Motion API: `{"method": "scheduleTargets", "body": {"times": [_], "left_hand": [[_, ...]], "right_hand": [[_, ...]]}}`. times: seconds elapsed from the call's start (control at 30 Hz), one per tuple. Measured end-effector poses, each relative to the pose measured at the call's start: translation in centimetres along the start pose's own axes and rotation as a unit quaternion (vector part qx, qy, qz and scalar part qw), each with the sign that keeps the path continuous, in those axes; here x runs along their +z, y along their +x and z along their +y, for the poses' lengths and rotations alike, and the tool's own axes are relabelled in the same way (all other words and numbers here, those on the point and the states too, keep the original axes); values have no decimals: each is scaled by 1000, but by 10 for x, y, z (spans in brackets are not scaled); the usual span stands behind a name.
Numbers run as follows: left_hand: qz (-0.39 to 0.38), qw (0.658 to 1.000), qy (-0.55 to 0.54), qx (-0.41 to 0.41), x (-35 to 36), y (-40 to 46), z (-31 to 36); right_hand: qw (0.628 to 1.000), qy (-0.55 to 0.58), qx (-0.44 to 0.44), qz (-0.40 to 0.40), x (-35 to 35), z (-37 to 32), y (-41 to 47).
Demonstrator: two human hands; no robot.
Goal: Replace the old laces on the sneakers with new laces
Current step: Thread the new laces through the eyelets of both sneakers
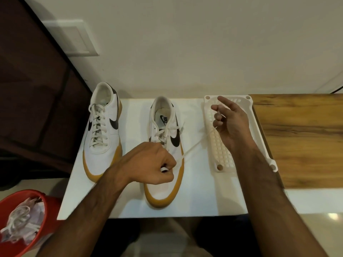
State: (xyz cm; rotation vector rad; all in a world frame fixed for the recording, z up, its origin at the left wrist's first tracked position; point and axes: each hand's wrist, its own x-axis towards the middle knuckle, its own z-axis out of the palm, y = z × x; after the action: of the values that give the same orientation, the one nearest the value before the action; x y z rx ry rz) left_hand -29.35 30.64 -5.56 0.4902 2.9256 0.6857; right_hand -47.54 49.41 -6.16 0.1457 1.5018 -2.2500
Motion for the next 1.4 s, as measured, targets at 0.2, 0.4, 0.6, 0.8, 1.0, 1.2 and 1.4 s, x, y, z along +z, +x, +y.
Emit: {"method": "scheduleTargets", "body": {"times": [0.2, 0.4, 0.6, 0.8, 1.0, 1.2, 1.4], "left_hand": [[291, 941, -137, -109, -11, 0, -16], [312, 918, -202, -140, 0, 6, -29], [341, 918, -158, -128, 0, 5, -33], [379, 916, 81, -99, -1, 2, -38], [390, 892, 214, -80, -1, 4, -38], [334, 929, 127, -97, 0, 4, -47], [261, 959, -46, -105, 6, 1, -69]], "right_hand": [[929, -288, -47, -228, 25, 7, -21], [890, -279, -63, -354, 48, 17, -36], [889, -298, -75, -339, 51, 28, -35], [843, -420, -145, -303, 58, 35, -36], [854, -420, -156, -264, 61, 38, -36], [811, -503, -163, -252, 58, 37, -32], [862, -456, -155, -160, 56, 37, -26]]}}
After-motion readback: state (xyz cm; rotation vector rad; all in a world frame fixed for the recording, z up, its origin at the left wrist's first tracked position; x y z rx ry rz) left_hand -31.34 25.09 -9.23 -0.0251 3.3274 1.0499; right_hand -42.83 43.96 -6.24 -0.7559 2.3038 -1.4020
